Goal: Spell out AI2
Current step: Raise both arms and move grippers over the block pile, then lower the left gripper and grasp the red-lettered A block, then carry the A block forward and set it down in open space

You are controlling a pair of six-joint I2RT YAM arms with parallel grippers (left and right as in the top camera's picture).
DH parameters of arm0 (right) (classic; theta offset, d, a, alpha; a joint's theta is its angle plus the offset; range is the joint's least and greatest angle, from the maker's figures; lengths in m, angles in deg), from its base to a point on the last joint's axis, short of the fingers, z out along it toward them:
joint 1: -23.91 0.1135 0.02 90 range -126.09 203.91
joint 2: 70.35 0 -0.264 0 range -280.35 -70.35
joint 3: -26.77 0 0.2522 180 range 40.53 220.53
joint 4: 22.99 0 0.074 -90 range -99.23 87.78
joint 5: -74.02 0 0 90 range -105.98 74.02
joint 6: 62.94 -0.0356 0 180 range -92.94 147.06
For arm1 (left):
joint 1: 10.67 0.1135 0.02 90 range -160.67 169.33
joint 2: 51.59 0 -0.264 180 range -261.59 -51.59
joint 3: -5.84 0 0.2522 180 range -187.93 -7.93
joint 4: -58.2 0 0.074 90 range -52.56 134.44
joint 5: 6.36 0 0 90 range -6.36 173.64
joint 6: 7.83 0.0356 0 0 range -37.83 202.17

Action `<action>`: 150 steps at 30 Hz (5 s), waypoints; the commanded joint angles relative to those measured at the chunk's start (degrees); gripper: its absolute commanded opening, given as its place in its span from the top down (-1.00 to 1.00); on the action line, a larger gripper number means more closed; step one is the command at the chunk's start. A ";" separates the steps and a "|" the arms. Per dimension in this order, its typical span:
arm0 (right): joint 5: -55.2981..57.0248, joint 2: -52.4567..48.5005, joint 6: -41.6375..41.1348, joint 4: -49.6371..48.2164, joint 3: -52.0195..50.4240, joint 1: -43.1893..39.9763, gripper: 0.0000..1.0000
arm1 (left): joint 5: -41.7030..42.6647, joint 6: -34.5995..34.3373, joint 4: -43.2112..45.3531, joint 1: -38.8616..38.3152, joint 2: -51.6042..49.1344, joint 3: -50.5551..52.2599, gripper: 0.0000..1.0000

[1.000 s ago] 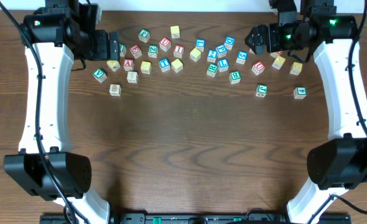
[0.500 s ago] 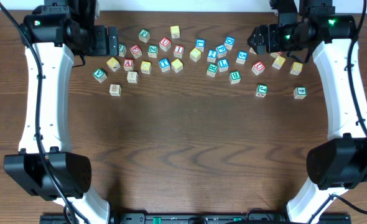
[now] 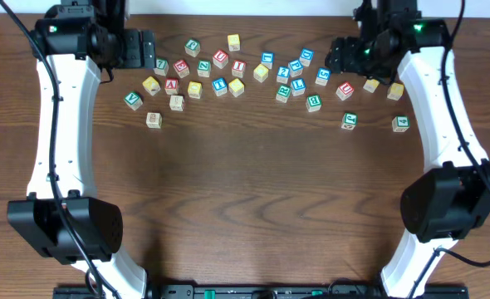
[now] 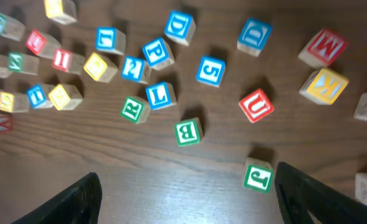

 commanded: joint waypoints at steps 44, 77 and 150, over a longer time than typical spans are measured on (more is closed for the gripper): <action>3.67 -0.04 -1.27 4.09 1.31 1.97 -0.93 | -7.52 -9.55 15.34 -6.23 -27.28 -0.20 -0.33; 4.94 -0.04 -1.27 5.49 1.31 1.97 -0.94 | -7.21 -9.53 14.51 -7.89 -30.42 -0.20 0.36; 5.35 -0.04 -1.27 5.75 1.31 1.97 -0.98 | -3.98 -19.91 16.74 -25.70 -13.29 26.86 0.46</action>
